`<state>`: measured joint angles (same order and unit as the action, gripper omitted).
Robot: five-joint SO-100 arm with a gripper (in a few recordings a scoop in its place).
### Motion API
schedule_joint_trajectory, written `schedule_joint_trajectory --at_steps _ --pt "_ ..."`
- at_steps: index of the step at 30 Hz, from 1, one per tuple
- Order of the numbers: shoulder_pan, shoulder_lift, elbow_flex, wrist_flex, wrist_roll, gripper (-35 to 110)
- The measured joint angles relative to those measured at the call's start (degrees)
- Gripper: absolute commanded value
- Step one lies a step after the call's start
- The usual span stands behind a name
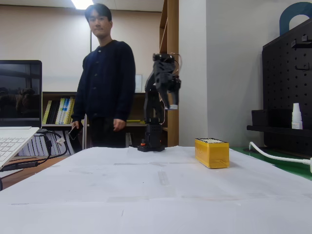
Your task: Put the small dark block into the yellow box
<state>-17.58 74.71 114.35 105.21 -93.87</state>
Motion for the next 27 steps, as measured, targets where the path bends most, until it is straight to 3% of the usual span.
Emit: schedule_joint_trajectory --at_steps 11,27 --pt "-13.3 4.5 0.4 -0.8 10.6 0" --pt "-16.5 20.4 1.0 -12.0 11.8 0"
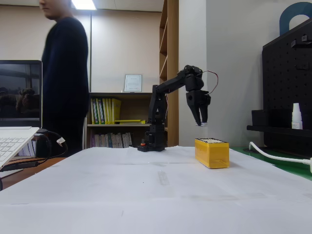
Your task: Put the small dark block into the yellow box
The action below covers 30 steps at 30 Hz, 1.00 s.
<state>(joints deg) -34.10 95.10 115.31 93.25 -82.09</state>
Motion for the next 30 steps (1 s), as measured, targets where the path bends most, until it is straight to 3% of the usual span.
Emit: schedule_joint_trajectory --at_steps 13,20,30 --pt "-0.2 5.5 1.4 -3.4 -0.9 0" --pt "0.5 6.2 1.4 -3.4 -1.7 37" --pt "1.2 5.6 2.5 -2.0 -2.1 42"
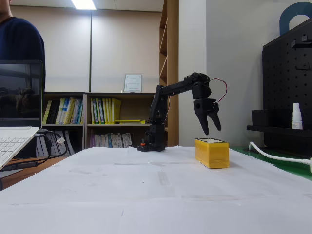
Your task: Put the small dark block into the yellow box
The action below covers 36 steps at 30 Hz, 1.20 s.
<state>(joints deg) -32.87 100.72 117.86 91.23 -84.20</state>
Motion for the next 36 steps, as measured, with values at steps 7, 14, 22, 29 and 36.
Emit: schedule_joint_trajectory --at_steps 7,14,22,29,36 --pt "4.0 -14.4 0.3 6.3 -0.4 42" --pt "17.6 -38.8 -6.6 9.0 -7.0 42" --pt "30.3 -60.9 -29.0 -2.6 -4.6 42" --pt "32.5 -75.1 -67.9 -21.8 -4.1 23" --pt "31.9 -89.5 -96.2 -27.2 -4.9 0"
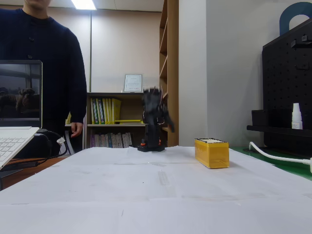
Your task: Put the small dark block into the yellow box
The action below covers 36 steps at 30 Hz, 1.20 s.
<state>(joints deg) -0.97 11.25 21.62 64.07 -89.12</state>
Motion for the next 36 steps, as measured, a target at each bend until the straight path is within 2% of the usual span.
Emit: schedule_joint_trajectory --at_steps 8,16,36 --pt "0.7 -9.8 -16.3 0.0 -1.2 0" --pt "-0.3 -16.6 -16.4 15.1 -0.2 0" --pt "-0.5 -21.1 -16.6 17.1 0.2 0"
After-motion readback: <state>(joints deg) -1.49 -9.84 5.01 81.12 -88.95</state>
